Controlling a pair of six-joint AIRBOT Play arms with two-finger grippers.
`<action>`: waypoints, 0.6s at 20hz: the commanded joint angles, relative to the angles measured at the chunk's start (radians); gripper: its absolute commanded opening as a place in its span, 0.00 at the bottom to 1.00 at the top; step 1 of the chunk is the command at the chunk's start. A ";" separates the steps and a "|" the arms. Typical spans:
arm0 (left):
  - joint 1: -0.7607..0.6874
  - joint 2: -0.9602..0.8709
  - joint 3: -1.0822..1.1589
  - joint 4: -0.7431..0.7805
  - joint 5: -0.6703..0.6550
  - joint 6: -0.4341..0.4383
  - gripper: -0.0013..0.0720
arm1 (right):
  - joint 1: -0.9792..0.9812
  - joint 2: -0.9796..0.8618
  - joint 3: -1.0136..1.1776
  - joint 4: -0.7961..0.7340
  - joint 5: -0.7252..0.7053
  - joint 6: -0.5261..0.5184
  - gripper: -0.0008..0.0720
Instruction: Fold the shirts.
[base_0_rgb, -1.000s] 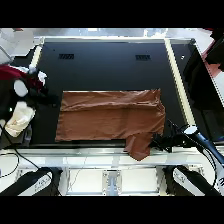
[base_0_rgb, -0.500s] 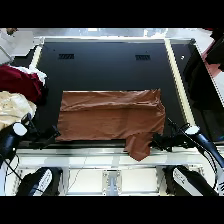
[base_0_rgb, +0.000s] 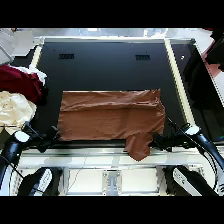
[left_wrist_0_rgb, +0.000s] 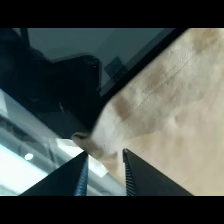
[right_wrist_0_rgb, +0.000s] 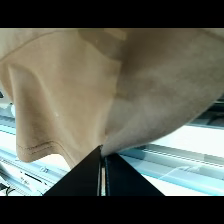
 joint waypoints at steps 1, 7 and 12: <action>0.003 -0.029 -0.006 -0.064 0.056 0.058 0.33 | 0.000 0.001 0.001 0.001 0.000 -0.001 0.04; 0.003 -0.027 0.031 -0.065 -0.019 0.161 0.04 | 0.000 0.053 0.041 0.000 0.050 -0.002 0.04; 0.003 0.246 0.190 -0.056 -0.085 0.211 0.04 | 0.000 0.297 0.288 -0.125 0.258 0.114 0.04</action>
